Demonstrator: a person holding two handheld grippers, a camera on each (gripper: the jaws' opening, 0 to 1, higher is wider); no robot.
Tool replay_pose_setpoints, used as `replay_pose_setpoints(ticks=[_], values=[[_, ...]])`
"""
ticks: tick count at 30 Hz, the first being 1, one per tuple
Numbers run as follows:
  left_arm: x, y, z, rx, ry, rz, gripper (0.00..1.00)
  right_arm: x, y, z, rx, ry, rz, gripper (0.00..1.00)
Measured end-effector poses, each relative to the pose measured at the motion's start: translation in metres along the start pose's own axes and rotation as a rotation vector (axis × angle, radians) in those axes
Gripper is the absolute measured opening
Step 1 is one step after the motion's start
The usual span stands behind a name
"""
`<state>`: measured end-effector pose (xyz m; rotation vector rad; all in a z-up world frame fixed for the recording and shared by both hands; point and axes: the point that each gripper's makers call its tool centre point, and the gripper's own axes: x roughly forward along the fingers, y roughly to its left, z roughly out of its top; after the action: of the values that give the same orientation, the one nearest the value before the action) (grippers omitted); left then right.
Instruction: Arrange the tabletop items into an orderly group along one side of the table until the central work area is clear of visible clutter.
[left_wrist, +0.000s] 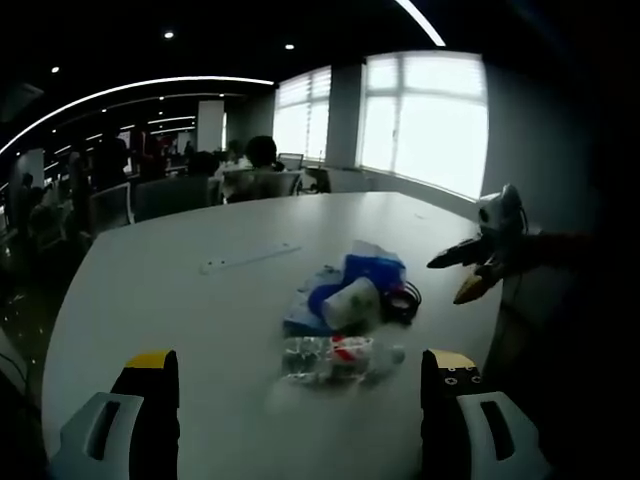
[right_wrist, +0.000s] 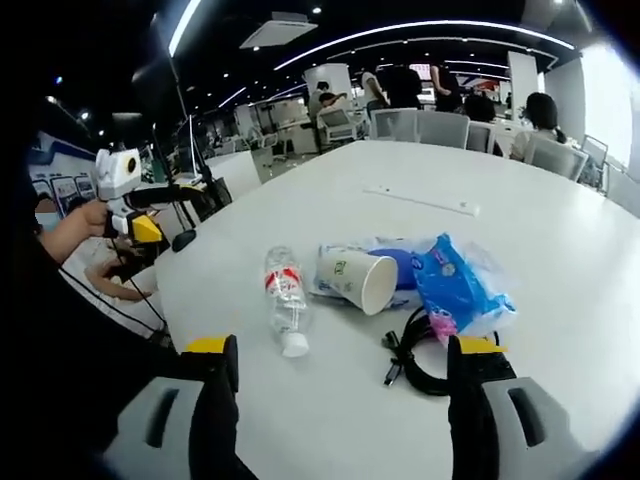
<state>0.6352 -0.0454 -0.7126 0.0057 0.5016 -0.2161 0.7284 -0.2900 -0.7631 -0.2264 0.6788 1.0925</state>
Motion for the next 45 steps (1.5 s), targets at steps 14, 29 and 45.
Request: replay_pose_setpoints(ticks=[14,29,45], values=[[-0.007,-0.001,-0.007,-0.006,0.001,0.008,0.99,0.037,0.029,-0.018,-0.086,0.051,0.076,0.67],[-0.003,-0.005,-0.006,-0.001,0.002,-0.029,0.99,0.063,0.041,-0.037,-0.148,0.088,0.105,0.53],[-0.004,0.006,-0.002,0.009,-0.018,0.006,0.99,0.08,0.054,-0.04,-0.177,0.105,0.119,0.52]])
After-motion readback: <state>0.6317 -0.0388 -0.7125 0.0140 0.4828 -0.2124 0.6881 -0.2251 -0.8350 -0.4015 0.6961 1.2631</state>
